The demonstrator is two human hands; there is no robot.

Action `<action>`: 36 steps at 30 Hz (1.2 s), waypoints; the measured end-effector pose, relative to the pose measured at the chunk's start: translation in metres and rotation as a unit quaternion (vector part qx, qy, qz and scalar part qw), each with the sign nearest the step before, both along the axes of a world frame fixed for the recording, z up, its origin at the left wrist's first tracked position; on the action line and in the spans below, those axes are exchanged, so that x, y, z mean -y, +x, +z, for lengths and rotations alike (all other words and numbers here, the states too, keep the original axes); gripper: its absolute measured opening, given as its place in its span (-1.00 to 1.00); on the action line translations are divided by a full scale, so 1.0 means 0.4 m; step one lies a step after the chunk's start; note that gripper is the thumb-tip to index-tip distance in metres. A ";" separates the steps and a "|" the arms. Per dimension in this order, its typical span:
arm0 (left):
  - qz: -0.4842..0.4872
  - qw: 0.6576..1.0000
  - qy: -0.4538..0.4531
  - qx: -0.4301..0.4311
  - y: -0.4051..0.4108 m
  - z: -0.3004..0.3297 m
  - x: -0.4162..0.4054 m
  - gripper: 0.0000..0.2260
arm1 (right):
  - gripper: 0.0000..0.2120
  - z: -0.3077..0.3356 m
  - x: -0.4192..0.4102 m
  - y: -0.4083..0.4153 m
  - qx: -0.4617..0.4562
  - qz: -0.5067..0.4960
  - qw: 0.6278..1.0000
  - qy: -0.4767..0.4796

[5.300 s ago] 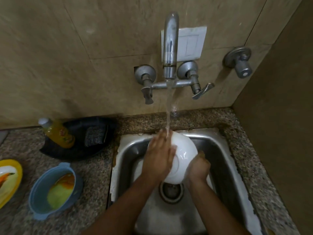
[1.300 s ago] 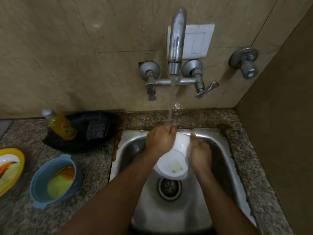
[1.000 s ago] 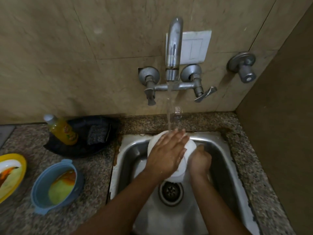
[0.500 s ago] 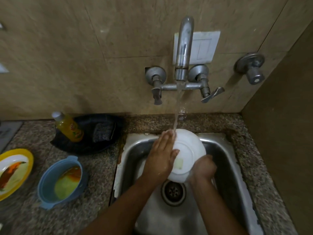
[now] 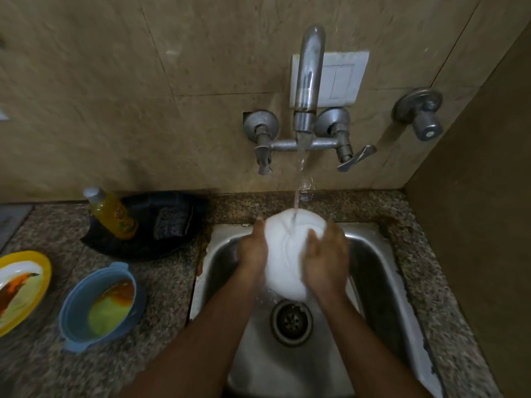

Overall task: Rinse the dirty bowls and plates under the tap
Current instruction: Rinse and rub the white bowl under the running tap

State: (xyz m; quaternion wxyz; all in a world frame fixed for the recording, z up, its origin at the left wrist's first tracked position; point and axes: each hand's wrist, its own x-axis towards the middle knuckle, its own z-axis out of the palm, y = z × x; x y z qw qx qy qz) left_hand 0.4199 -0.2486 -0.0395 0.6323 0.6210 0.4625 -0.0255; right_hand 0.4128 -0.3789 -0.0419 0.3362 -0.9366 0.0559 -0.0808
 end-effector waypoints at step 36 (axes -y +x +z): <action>0.099 0.987 -0.129 0.015 0.000 0.041 0.011 -0.27 | -0.39 -0.007 0.077 0.006 0.018 0.235 0.972 0.014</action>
